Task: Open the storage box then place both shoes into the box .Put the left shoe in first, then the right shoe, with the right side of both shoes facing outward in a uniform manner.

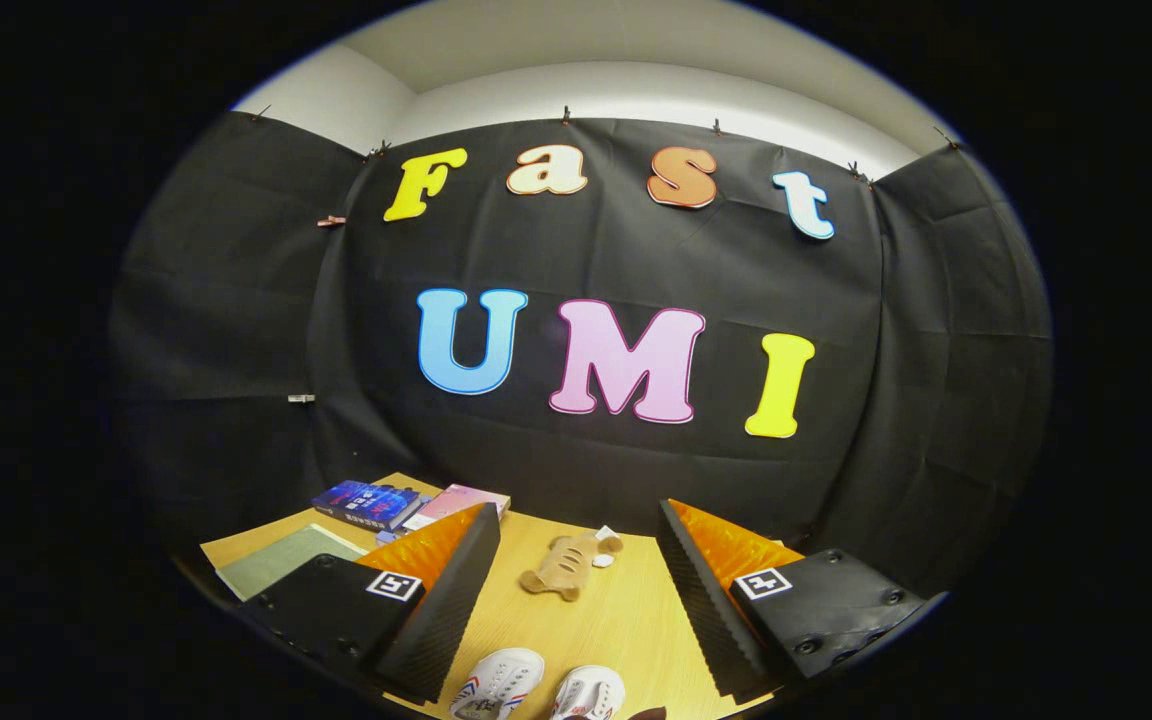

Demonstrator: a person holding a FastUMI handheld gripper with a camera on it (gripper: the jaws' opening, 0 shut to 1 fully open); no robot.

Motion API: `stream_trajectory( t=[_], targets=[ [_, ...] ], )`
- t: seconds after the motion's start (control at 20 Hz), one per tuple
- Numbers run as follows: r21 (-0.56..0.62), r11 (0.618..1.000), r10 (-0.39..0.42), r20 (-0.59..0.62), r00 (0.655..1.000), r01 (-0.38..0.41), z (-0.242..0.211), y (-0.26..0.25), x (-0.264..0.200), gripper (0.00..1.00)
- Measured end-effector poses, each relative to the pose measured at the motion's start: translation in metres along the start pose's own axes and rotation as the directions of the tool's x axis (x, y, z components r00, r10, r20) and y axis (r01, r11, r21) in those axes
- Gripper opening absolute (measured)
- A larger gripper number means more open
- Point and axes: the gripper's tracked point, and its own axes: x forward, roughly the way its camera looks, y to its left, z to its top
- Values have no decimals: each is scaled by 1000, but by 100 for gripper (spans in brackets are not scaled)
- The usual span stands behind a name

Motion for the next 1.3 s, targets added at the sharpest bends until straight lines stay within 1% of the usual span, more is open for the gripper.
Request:
stream_trajectory(
  t=[0.25,0.4,0.45,0.55,0.65,0.75,0.8,0.85,0.9,0.95,1.0,1.05,1.1,1.15,1.25,1.3],
  targets=[
    [-20,1000,23,11,1000,-23,0,6,1,97],
    [-23,996,87,5,996,-87,-3,21,0,97],
    [-17,993,117,-1,993,-117,-4,27,0,97],
    [11,978,207,-3,978,-207,-6,47,-1,97],
    [56,943,329,2,944,-328,-5,73,-6,97],
    [104,891,444,11,896,-442,-7,94,-12,97],
    [140,853,505,17,863,-502,-8,106,-14,97],
    [186,806,570,16,822,-562,-11,120,-18,98],
    [244,748,634,12,773,-617,-14,133,-24,99],
    [316,678,698,5,716,-664,-20,149,-30,99],
    [392,607,750,3,661,-691,-25,159,-39,98],
    [468,544,790,-7,612,-697,-33,168,-46,98],
    [547,482,823,-14,568,-684,-43,175,-50,98],
    [625,424,848,-21,529,-655,-56,181,-50,98],
    [769,302,886,-9,464,-563,-78,192,-47,98],
    [824,249,902,-5,432,-509,-90,200,-42,98]
  ],
)
